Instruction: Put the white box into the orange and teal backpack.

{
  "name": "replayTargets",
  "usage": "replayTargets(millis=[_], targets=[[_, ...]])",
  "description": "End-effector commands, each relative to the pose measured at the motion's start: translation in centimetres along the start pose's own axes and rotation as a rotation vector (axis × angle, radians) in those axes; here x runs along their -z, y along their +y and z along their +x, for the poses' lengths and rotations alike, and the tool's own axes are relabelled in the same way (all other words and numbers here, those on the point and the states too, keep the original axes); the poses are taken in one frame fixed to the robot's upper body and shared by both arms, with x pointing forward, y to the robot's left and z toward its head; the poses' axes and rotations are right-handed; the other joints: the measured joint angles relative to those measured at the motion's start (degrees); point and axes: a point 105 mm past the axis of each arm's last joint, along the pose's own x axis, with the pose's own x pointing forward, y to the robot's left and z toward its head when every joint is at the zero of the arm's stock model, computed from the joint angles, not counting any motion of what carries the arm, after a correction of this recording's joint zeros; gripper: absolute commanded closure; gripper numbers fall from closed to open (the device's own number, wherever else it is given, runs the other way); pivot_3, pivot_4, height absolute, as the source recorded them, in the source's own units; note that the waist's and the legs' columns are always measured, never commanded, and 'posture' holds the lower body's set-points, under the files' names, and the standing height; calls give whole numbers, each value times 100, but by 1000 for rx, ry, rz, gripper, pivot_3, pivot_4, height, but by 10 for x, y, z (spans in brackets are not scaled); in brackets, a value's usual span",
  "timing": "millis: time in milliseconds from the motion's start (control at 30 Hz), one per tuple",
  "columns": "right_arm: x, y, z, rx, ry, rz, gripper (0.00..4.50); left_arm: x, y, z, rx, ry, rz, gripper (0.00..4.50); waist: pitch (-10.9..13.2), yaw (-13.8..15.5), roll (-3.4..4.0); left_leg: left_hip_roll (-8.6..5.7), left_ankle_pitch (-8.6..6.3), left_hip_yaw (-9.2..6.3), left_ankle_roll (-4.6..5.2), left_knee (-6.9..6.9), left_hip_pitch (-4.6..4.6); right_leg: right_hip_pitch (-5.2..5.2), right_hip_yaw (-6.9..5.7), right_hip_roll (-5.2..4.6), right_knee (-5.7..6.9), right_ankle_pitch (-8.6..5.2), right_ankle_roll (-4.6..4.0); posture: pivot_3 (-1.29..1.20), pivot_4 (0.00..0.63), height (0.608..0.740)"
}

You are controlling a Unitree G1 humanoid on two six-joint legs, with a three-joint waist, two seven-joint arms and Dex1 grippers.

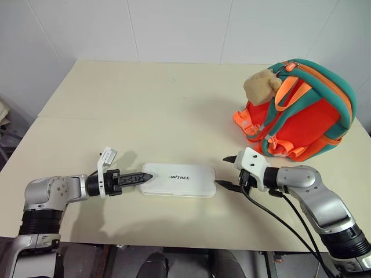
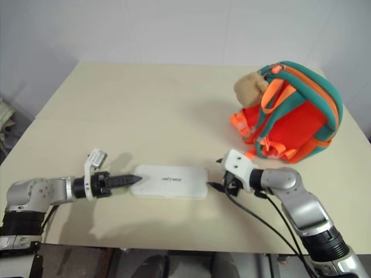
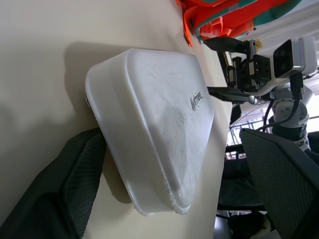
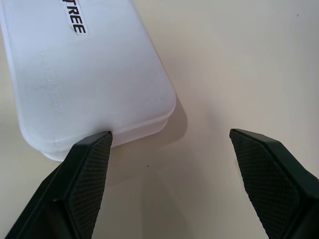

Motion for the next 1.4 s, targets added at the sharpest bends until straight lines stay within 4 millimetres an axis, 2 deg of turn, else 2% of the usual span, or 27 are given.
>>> replayTargets(millis=[33,167,367,800,900,1100,1167,1400], targets=[[-12,1,0,2,-38,-37,0,8,3,6,12,24,-46,20,0,-1,0,0,0,0,0,0,0,0,0,0,1,0,0,0,150,740],[-12,1,1,-2,-37,-38,0,14,4,9,16,65,-8,20,0,-3,0,0,0,0,0,0,0,0,0,0,0,0,0,0,150,740],[-12,0,1,-1,-39,-41,0,6,-4,17,85,45,24,20,0,0,0,0,0,0,0,0,-2,0,0,0,-5,0,1,0,150,740],[-11,-2,-2,13,-31,-40,0,-5,-2,23,98,25,34,20,0,-6,0,0,0,0,-1,4,-3,0,-1,1,-3,6,2,0,150,740],[-10,-2,-3,16,-30,-41,0,-4,0,24,89,32,19,639,0,-6,0,0,1,0,-1,3,-3,0,-1,1,-5,6,2,0,150,740],[-11,-2,-4,18,-32,-44,0,-6,4,24,62,29,-15,2499,0,-11,-1,1,1,1,-1,1,-6,-1,-1,2,-12,6,2,0,150,740],[-11,-2,-3,18,-33,-45,0,-7,6,24,54,29,-33,2877,-2,-8,-3,1,0,0,0,3,-5,1,-1,3,-12,6,3,0,150,740],[-12,-3,-5,33,-42,-47,0,-14,8,22,35,-7,-76,3021,-2,-11,-3,1,3,0,-1,10,-1,8,0,5,-13,23,4,0,150,740]])
